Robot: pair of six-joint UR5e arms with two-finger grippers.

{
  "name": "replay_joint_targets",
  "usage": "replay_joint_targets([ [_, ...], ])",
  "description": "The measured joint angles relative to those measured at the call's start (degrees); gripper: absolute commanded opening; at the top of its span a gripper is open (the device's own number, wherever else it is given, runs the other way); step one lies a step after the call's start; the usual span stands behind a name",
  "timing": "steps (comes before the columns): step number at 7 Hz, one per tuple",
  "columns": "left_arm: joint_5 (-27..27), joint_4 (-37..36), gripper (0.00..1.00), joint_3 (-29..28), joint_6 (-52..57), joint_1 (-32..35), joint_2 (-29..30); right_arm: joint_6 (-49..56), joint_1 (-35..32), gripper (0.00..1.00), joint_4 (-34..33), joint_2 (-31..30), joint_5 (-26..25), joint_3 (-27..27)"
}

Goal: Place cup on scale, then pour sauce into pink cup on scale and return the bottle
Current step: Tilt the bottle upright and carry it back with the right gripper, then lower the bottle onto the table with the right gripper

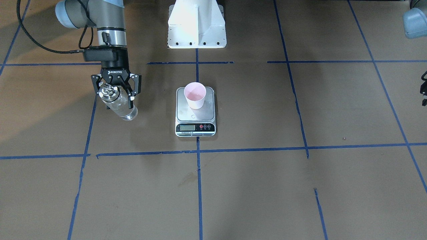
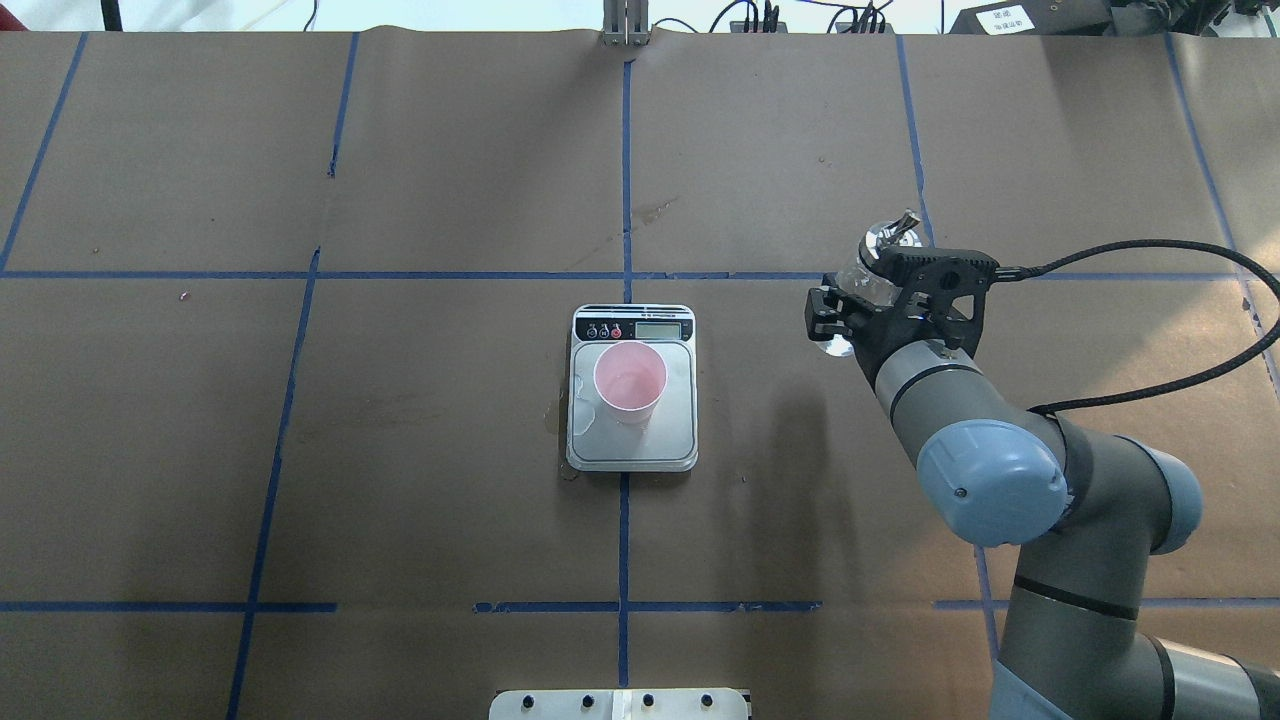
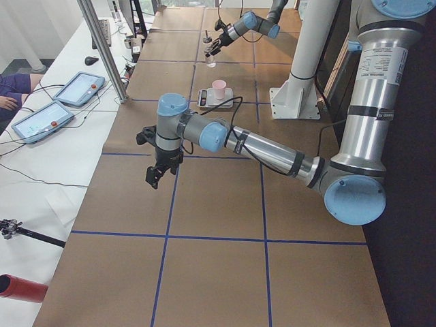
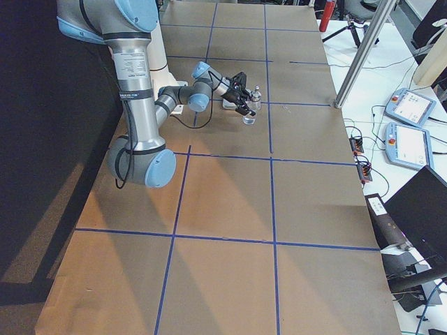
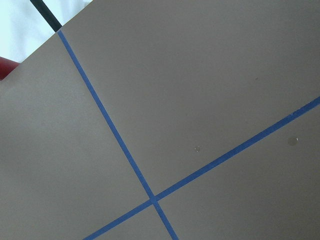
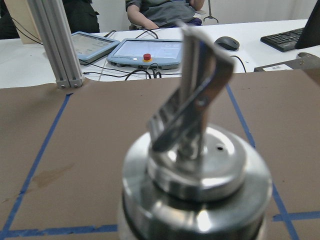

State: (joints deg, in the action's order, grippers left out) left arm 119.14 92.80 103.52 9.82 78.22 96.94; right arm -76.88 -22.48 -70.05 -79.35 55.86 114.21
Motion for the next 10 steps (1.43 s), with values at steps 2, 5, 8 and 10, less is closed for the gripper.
replay_joint_targets([
  [2, 0.0, -0.1, 1.00, 0.3, -0.1, 0.0, 0.0, -1.6, -0.4, 0.00, 0.1, -4.4, -0.8, -0.3],
  [5, 0.0, 0.0, 1.00, 0.9, -2.8, 0.0, 0.0, -2.4, -0.4, 0.00, 0.1, -7.7, -4.4, -2.8],
  [8, 0.0, 0.0, 1.00, 1.1, -3.2, 0.0, 0.0, -3.5, -0.3, 0.00, 0.1, -8.1, -4.3, -4.3],
  [10, 0.0, 0.0, 1.00, 1.1, -3.2, 0.0, 0.1, -3.9, -0.3, 0.00, 0.0, -8.2, -3.5, -4.7],
])
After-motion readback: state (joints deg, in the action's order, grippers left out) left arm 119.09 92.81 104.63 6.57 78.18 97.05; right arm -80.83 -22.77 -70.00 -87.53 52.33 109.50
